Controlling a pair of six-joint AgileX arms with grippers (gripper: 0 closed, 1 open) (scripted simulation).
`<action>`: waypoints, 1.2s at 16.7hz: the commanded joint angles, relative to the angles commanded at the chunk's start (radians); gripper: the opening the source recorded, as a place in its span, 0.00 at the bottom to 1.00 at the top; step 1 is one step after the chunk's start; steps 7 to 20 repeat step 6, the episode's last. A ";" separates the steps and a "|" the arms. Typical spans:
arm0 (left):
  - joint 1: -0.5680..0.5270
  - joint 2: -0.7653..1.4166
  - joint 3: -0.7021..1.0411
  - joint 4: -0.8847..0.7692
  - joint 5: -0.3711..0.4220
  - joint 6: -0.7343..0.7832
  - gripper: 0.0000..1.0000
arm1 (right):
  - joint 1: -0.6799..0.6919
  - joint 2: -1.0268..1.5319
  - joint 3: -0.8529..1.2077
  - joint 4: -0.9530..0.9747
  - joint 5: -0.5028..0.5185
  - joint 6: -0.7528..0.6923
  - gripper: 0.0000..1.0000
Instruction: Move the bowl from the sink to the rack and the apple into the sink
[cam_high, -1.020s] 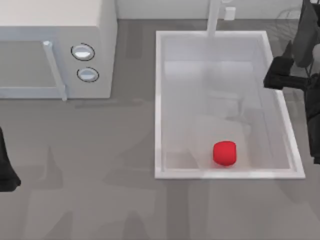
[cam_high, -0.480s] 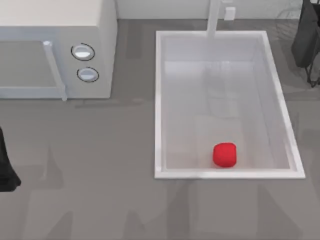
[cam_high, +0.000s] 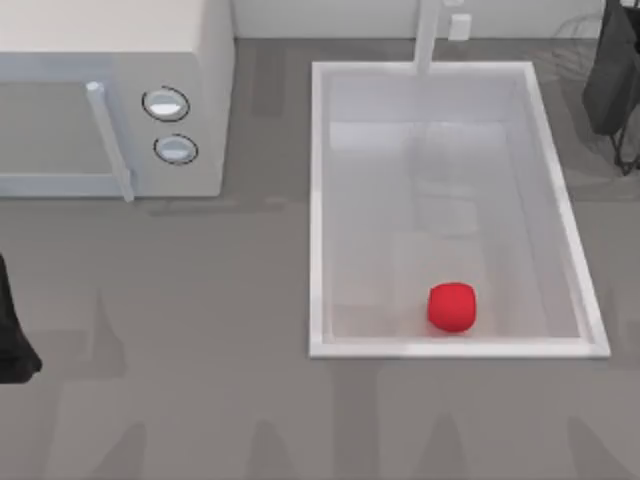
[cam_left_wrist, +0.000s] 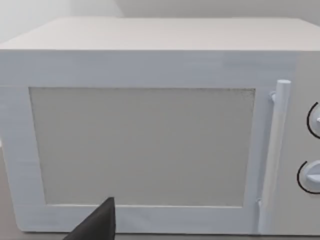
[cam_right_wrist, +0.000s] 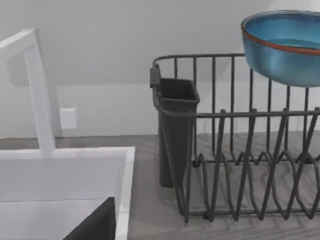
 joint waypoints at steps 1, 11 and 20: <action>0.000 0.000 0.000 0.000 0.000 0.000 1.00 | -0.007 -0.037 -0.012 -0.027 -0.021 -0.007 1.00; 0.000 0.000 0.000 0.000 0.000 0.000 1.00 | -0.018 -0.093 -0.027 -0.063 -0.051 -0.018 1.00; 0.000 0.000 0.000 0.000 0.000 0.000 1.00 | -0.018 -0.093 -0.027 -0.063 -0.051 -0.018 1.00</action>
